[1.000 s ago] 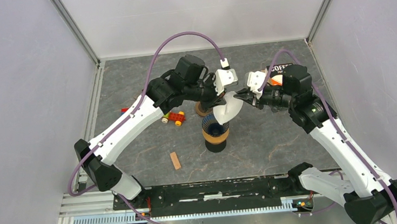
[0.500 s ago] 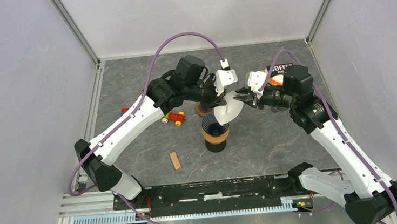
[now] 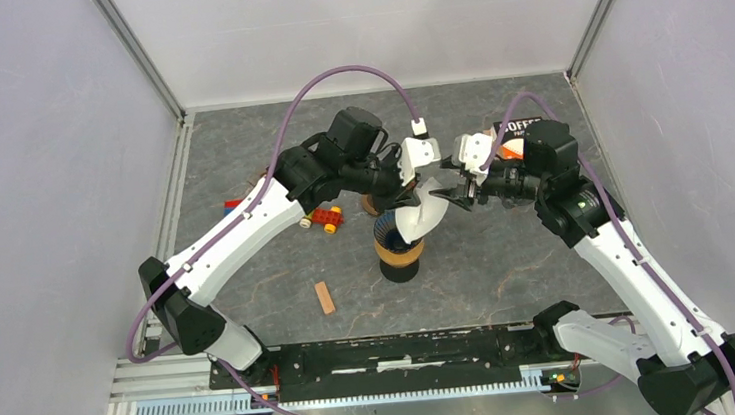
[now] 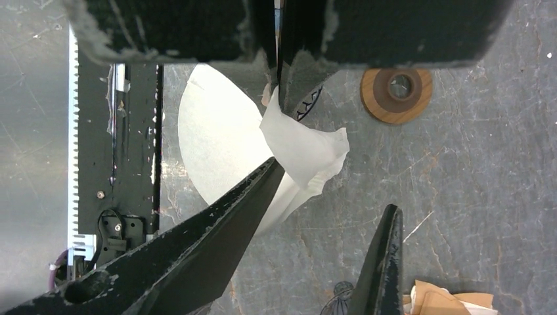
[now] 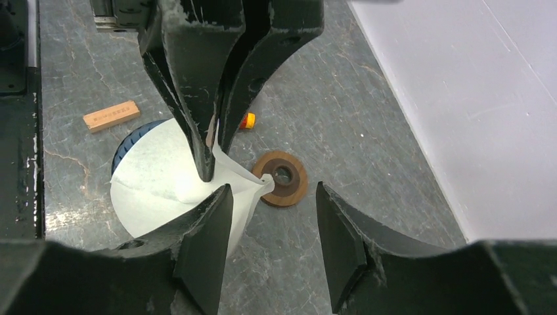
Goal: Place the coffee filter in the dripper
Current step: Pick up the coffee filter from the coffee filter holder.
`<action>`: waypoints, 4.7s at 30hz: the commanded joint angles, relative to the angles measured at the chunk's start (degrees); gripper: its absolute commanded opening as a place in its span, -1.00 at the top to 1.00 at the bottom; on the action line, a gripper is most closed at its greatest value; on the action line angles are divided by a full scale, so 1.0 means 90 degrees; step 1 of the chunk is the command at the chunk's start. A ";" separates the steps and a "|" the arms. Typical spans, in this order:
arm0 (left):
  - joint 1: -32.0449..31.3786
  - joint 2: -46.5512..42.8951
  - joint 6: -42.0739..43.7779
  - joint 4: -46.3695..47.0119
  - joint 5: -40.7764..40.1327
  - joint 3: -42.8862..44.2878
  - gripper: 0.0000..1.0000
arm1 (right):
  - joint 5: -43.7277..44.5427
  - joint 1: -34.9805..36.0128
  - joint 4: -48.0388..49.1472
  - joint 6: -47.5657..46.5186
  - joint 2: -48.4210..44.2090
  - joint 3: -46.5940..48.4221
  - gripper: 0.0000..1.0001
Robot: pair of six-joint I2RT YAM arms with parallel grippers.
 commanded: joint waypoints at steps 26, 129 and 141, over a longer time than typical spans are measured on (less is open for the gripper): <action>-0.0084 0.0015 0.0187 -0.0078 -0.0388 0.0212 0.96 | -0.0626 -0.0004 -0.0121 -0.0337 0.0005 0.0137 0.79; -0.0094 -0.0052 -0.2079 0.1914 -0.4079 -0.0267 0.46 | 0.1536 0.0062 0.1387 0.3156 0.0811 0.0352 1.00; -0.0083 -0.0469 -0.1724 0.1534 -0.3257 -0.0216 -0.46 | 0.1429 0.0061 0.1354 0.3265 0.0922 0.0430 1.00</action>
